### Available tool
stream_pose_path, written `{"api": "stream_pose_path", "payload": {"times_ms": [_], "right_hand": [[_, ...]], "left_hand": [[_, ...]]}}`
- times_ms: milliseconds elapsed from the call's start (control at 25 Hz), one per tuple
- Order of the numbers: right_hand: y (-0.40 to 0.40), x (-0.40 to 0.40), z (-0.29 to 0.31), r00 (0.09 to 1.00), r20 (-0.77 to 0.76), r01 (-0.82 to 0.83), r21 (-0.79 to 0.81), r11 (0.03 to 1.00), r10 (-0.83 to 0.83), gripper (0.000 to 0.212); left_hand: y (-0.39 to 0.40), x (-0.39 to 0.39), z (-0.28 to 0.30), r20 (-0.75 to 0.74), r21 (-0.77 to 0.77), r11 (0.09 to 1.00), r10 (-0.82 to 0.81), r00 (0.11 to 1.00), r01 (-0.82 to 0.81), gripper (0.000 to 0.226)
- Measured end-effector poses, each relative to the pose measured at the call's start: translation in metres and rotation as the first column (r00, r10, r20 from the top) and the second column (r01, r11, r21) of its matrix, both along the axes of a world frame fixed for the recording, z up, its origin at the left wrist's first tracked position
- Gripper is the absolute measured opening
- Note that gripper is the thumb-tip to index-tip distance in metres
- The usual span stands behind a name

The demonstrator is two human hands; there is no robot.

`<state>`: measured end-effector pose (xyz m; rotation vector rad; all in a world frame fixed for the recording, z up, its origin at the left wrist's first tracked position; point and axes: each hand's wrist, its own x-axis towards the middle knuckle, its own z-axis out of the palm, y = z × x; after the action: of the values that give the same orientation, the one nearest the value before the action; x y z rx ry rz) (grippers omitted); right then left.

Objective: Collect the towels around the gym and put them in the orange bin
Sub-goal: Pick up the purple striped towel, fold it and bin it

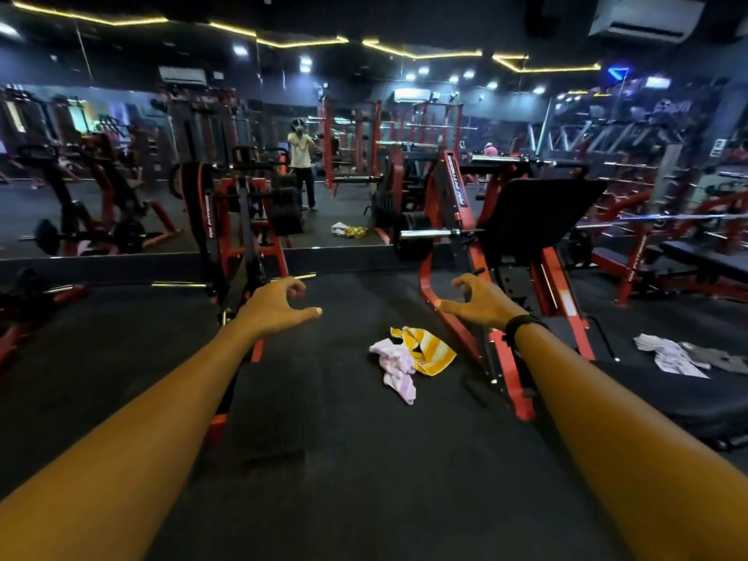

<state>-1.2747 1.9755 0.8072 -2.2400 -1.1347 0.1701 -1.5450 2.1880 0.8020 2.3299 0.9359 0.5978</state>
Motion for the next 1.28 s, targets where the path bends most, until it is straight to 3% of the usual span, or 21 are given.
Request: {"api": "stream_pose_path", "payload": {"times_ms": [400, 760, 1280], "right_hand": [[0.072, 0.181, 0.049, 0.997, 0.044, -0.065, 0.038, 0.997, 0.063, 0.071], [0.134, 0.310, 0.052, 0.996, 0.079, -0.048, 0.033, 0.998, 0.045, 0.065], [0.360, 0.507, 0.056, 0.994, 0.108, -0.031, -0.027, 0.999, 0.033, 0.067]], "left_hand": [[0.055, 0.191, 0.048, 0.057, 0.022, 0.999, 0.032, 0.998, -0.034, 0.057], [0.123, 0.336, 0.042, 0.042, 0.047, 0.999, -0.002, 0.999, 0.000, 0.058], [0.356, 0.553, 0.042, 0.068, -0.029, 0.999, -0.037, 0.997, 0.039, 0.057]]}}
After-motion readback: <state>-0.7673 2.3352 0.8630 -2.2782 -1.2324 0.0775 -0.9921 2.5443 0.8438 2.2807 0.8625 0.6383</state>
